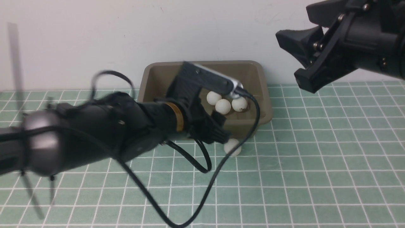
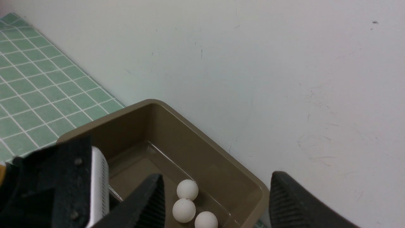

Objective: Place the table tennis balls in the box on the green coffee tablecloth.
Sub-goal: 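Reach for and grasp a ping pong ball on the table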

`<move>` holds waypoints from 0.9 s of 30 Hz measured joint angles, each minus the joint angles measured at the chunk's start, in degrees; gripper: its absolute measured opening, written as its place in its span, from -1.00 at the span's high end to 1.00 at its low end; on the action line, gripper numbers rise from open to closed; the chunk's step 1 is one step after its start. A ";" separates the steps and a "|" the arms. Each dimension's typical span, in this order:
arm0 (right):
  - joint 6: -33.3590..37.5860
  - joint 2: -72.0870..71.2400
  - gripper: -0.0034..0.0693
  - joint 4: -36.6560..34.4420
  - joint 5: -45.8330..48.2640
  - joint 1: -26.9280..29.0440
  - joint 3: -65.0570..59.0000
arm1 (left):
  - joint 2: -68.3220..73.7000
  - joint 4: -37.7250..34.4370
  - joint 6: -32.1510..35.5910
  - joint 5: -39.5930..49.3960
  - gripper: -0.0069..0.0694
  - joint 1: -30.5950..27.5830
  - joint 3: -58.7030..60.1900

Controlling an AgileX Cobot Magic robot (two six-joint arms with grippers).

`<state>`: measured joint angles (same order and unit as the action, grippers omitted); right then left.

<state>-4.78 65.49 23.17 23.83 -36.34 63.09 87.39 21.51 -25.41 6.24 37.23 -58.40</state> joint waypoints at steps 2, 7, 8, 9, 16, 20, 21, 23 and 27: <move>-0.44 0.11 -0.22 0.04 0.02 0.00 0.00 | -3.10 0.05 -0.04 0.90 -0.39 0.51 0.00; -0.96 1.01 -0.22 0.18 0.68 0.00 0.00 | -12.13 0.05 -0.43 11.40 -0.39 1.61 0.00; -1.08 1.38 -0.22 0.18 1.01 0.00 0.00 | -13.29 0.05 -0.36 13.93 -0.39 1.68 0.00; -1.36 1.73 -0.22 0.12 1.43 0.00 0.00 | -15.61 0.05 -0.36 18.82 -0.39 1.68 0.02; -5.23 5.65 -0.22 -1.55 5.21 0.00 0.00 | -26.95 2.84 -0.25 31.96 -0.39 1.68 0.21; -6.08 8.89 -0.22 -1.66 5.57 0.00 0.00 | -32.50 7.89 -0.25 39.68 -0.39 1.68 0.21; -6.08 9.97 -0.22 -1.73 5.57 0.00 0.00 | -34.23 9.07 -0.25 42.55 -0.39 1.68 0.21; -6.14 12.17 -0.22 -1.78 5.63 0.00 0.00 | -36.49 10.23 -0.25 46.63 -0.39 1.68 0.21; -11.30 18.77 -0.22 -4.62 6.03 0.00 0.00 | -39.72 11.78 -0.25 51.48 -0.39 1.68 0.21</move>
<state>-16.08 84.26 18.55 29.85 -36.34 63.09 47.67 33.29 -25.66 57.73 38.91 -58.19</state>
